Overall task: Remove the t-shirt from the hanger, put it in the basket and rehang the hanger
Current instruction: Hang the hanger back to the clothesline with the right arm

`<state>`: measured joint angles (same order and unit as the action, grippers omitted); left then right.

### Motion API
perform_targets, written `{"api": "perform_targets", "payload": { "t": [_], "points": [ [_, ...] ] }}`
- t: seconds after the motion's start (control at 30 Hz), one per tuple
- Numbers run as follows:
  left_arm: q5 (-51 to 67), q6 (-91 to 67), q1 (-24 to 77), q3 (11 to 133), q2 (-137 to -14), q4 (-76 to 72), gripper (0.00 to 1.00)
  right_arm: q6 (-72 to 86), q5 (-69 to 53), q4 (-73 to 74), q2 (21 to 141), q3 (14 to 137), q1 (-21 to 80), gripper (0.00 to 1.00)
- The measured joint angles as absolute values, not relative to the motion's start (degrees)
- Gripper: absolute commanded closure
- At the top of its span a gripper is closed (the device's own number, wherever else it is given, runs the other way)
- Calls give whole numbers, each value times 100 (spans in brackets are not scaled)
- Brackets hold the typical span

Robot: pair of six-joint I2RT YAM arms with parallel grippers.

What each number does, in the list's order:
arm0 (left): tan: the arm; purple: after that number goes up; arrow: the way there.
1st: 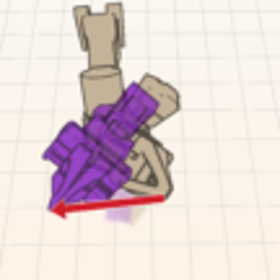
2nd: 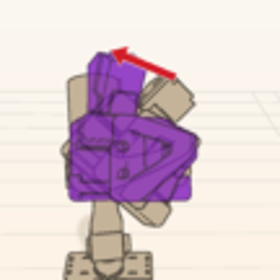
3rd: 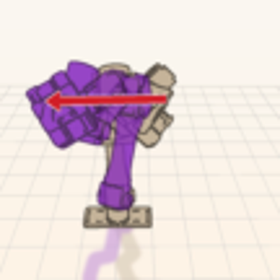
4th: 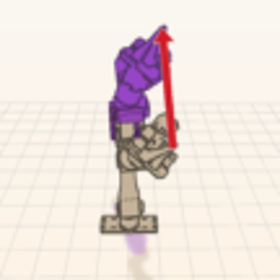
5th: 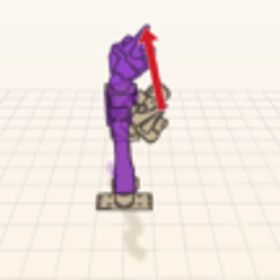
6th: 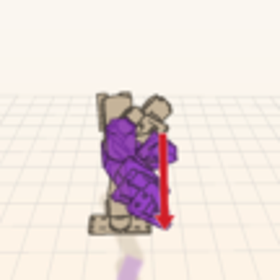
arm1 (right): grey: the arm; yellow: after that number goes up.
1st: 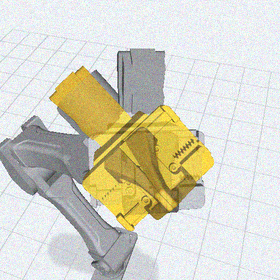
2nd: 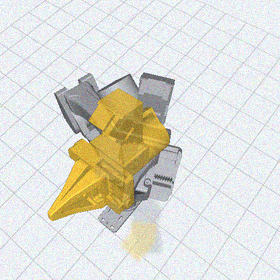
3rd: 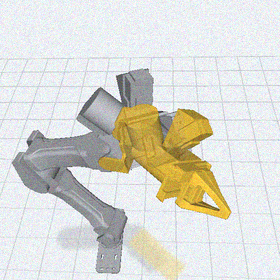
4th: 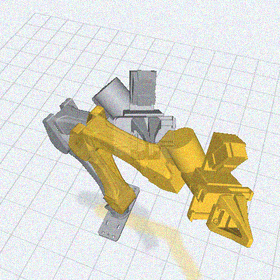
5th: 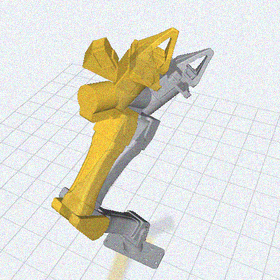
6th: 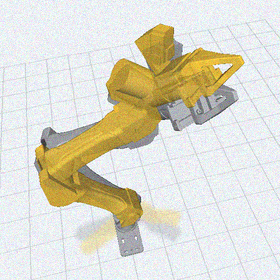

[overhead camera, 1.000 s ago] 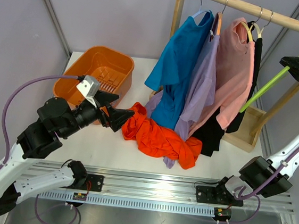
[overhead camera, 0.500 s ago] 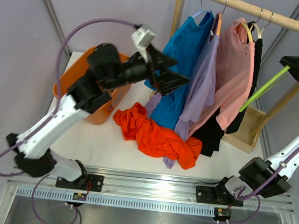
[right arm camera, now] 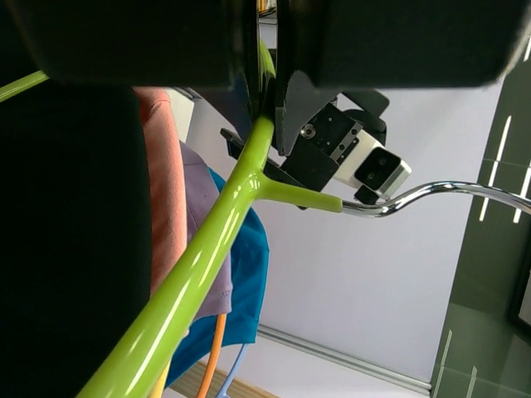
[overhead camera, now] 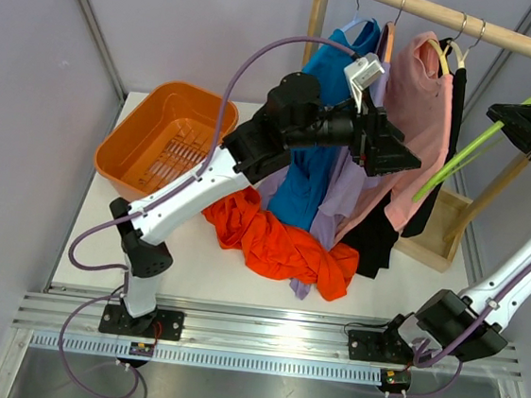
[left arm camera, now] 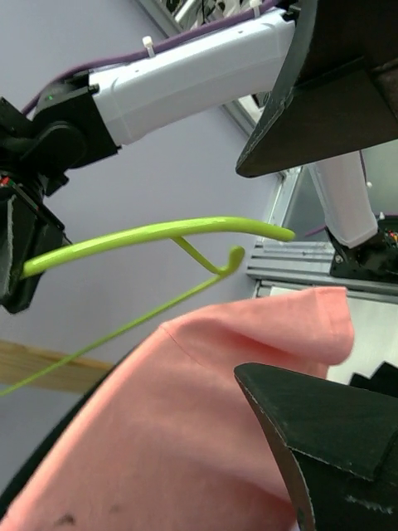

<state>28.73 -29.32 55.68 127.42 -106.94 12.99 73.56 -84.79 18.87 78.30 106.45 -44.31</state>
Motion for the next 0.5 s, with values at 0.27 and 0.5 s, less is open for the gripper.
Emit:
{"api": "perform_targets", "payload": {
  "t": [0.27, 0.5],
  "points": [
    [2987, -3205, 5848, 13205, -11039, 1098, 14, 7367, -8458, 1693, 7561, 10372, -4195, 100],
    [3044, -3293, 6051, 13233, -11192, 1066, 25, 7411, -8458, 1632, 7461, 10294, -4064, 100]
  ]
}}
